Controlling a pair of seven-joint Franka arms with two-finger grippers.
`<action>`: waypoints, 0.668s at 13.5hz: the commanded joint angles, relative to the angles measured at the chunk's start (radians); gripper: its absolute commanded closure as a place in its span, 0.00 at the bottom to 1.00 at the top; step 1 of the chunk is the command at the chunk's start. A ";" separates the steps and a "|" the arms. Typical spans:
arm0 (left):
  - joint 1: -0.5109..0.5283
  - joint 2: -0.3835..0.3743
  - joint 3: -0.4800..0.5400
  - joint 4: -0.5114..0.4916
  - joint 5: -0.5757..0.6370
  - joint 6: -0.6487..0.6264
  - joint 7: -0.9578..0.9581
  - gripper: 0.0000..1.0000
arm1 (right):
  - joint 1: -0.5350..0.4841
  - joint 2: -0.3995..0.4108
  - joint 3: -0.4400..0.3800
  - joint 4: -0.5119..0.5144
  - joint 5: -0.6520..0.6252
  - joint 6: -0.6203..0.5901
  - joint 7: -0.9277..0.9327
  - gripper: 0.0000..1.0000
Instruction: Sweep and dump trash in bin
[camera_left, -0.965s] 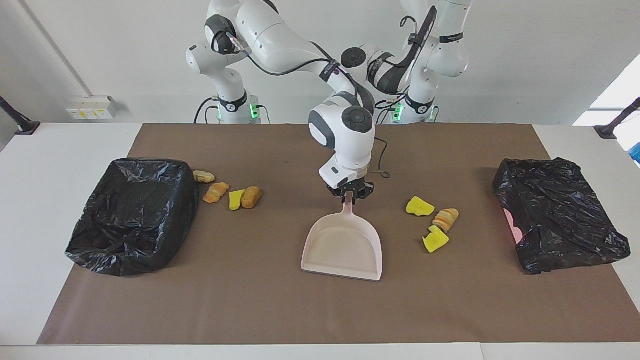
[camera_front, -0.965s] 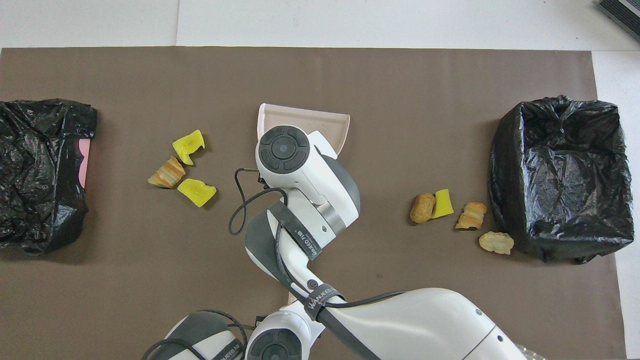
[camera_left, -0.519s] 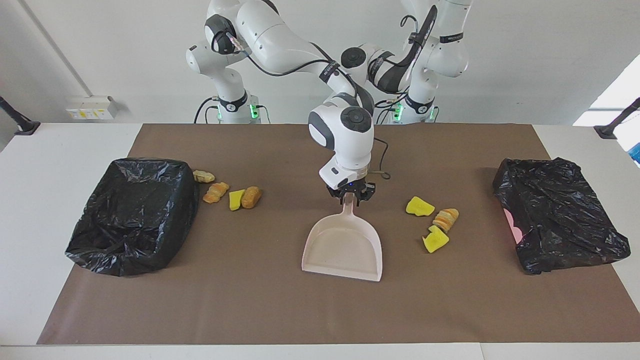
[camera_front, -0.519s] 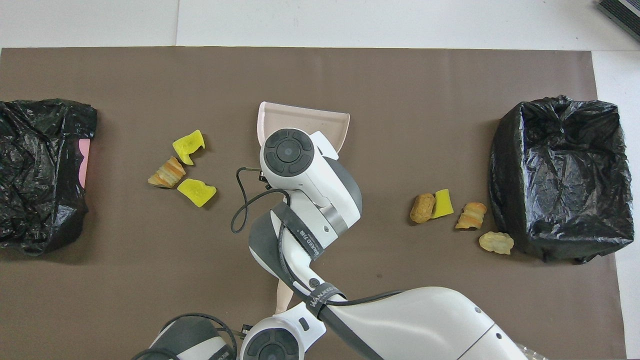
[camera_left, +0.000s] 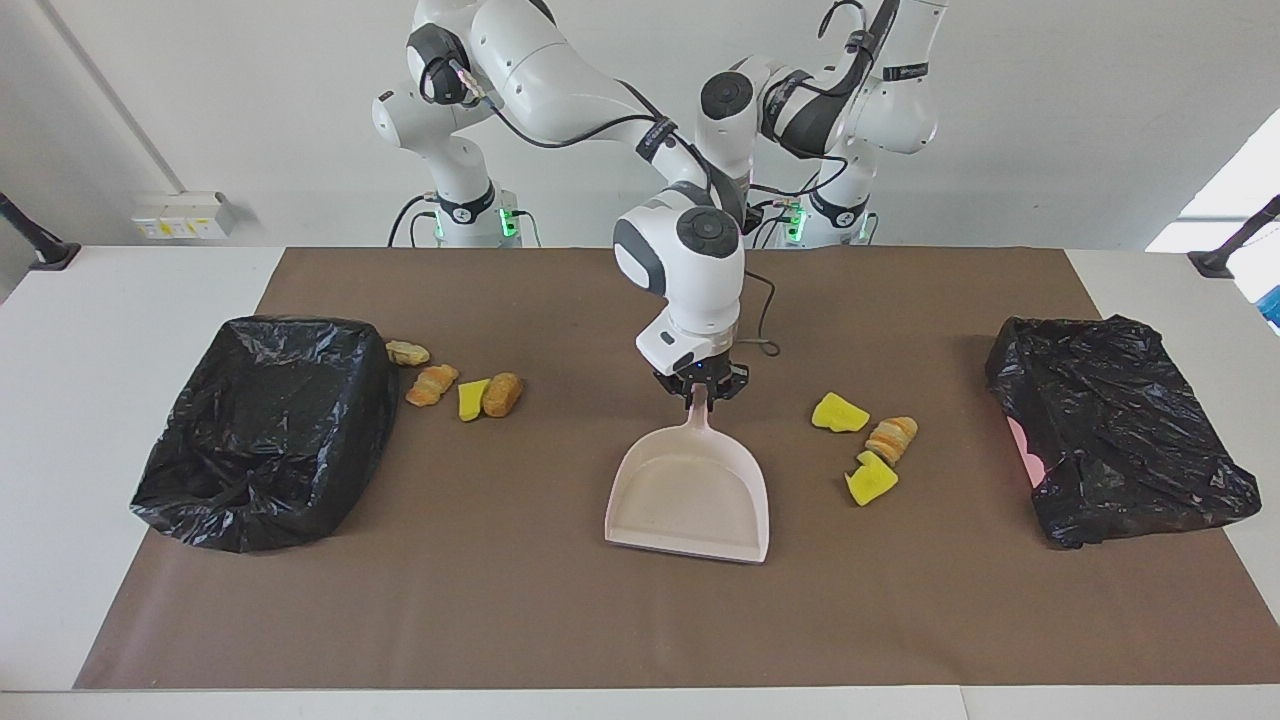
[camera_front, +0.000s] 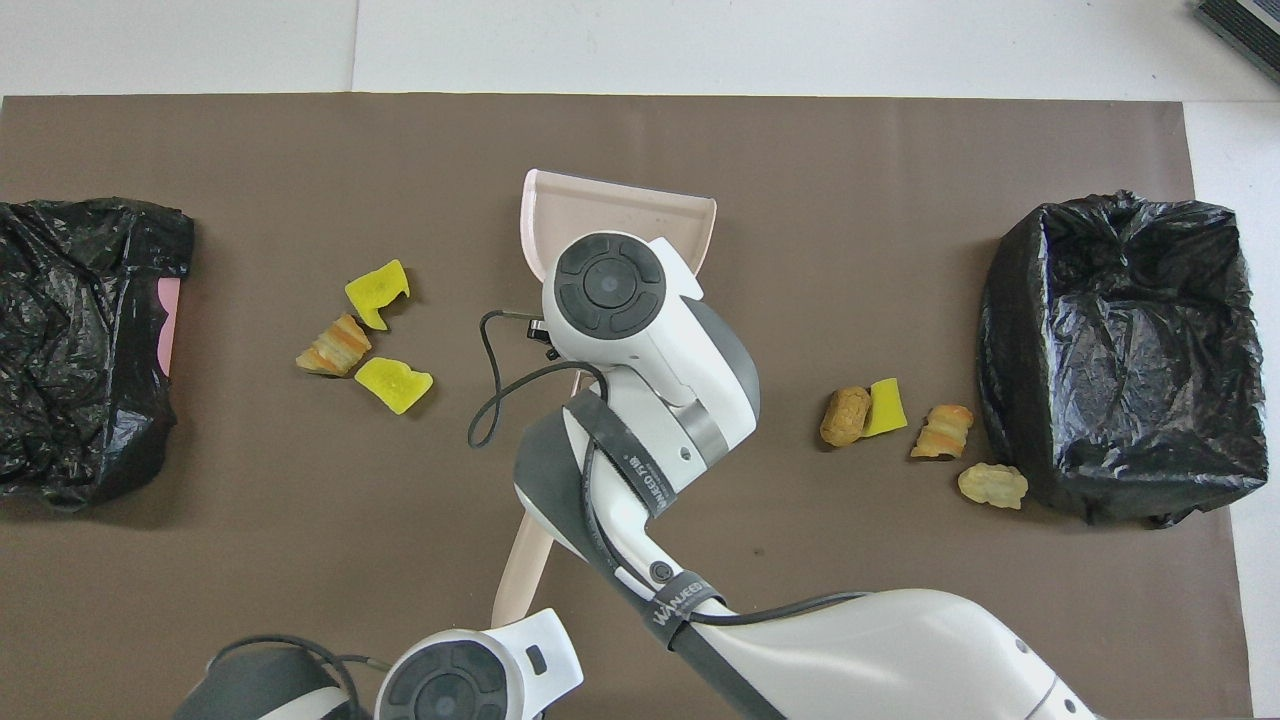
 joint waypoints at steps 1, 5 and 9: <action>0.144 -0.090 0.003 -0.011 -0.014 -0.134 0.119 1.00 | -0.063 -0.100 0.008 -0.040 0.022 -0.097 -0.102 1.00; 0.393 -0.061 0.002 0.060 0.004 -0.128 0.133 1.00 | -0.104 -0.130 0.008 -0.040 0.056 -0.200 -0.394 1.00; 0.614 0.063 0.002 0.163 0.018 -0.021 0.217 1.00 | -0.135 -0.135 0.008 -0.044 0.056 -0.262 -0.737 1.00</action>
